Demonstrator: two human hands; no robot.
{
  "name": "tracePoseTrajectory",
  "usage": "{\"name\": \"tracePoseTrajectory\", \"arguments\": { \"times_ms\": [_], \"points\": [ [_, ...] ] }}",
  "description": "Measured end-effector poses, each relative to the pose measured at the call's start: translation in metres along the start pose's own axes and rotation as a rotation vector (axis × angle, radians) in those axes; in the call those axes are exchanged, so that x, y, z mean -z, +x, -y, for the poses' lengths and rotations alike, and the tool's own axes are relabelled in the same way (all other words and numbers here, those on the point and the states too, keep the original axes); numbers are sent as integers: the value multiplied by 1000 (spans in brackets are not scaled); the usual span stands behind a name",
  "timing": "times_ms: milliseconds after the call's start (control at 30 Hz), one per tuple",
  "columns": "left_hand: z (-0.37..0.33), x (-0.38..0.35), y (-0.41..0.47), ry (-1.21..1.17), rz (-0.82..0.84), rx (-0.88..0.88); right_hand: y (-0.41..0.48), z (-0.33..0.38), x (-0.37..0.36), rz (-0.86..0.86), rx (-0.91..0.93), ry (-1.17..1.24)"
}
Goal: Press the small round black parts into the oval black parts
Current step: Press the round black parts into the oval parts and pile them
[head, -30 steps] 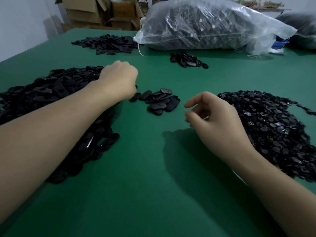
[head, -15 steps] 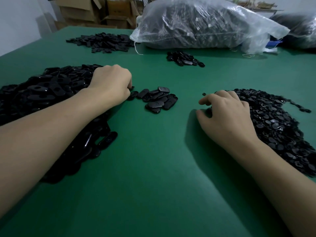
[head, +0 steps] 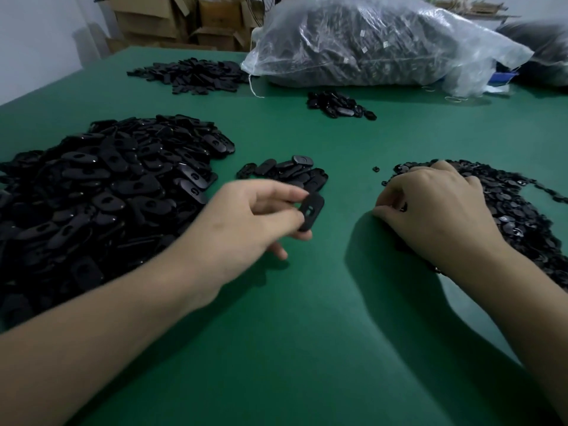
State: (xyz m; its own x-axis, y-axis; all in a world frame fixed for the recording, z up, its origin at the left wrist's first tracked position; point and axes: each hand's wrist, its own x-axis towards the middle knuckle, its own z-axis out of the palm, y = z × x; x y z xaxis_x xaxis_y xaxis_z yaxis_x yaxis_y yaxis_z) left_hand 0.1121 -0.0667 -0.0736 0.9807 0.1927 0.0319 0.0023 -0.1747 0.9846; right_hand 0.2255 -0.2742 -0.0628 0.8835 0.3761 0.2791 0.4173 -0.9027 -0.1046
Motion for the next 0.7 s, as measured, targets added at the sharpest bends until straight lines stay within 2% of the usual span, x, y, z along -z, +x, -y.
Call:
{"name": "tracePoseTrajectory", "arguments": {
  "times_ms": [133,200,300,400,500,700],
  "points": [
    [13,-7,-5,-63,15,-32,1,-1,-4,-71,96,119],
    [17,-10,-6,-62,9,-64,-1,3,-4,-100,113,390],
    [21,-12,-9,-73,-18,-111,-8,16,1,53,107,914],
    [22,-11,-9,-68,-27,-160,-12,25,2,129,101,1194],
    [23,-11,-7,-63,-43,-186,-13,29,-2,163,47,1321],
    [25,-10,-5,-62,-80,-209,-12,28,-6,190,-49,1409]
  ]
}}
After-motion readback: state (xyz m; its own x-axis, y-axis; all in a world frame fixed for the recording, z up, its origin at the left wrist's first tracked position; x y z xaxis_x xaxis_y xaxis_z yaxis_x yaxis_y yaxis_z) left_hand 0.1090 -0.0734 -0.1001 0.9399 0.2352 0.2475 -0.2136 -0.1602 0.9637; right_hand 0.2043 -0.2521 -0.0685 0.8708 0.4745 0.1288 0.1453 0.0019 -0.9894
